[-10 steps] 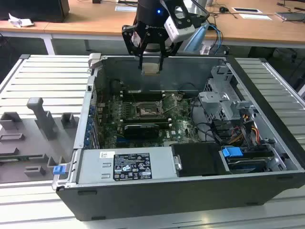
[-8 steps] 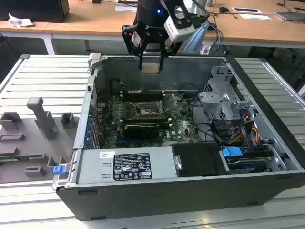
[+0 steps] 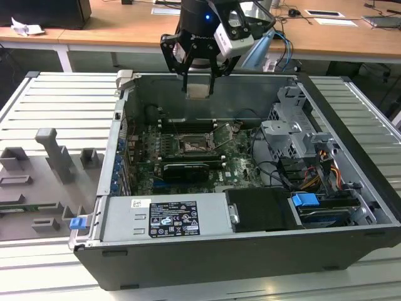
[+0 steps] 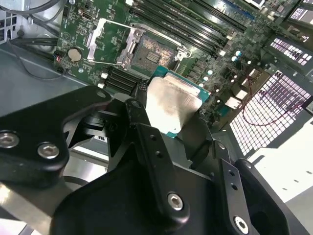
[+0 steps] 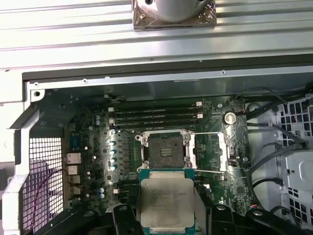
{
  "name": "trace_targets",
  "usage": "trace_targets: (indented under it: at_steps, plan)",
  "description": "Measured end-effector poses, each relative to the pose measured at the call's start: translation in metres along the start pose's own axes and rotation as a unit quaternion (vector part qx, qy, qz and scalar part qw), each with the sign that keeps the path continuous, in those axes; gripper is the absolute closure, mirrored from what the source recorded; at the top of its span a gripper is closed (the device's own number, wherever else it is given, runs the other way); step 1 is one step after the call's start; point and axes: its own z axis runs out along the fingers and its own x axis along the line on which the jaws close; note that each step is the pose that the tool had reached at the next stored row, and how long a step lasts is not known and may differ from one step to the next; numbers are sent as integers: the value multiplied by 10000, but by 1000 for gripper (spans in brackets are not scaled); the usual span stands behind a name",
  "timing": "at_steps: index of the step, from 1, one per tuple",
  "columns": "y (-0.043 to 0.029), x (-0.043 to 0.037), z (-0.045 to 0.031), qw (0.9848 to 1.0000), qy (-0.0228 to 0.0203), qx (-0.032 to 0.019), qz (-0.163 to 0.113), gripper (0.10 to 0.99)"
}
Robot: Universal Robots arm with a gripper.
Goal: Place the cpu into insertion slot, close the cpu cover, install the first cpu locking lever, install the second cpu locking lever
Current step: 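Place the cpu into insertion slot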
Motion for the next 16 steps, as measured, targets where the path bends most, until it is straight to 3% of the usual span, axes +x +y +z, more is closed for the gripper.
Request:
trace_targets:
  at_steps: [10,16]
  plan:
    - [-1,0,12,9989,-40,-7,456,557]
    - [-2,-1,19,9958,-81,-17,915,557]
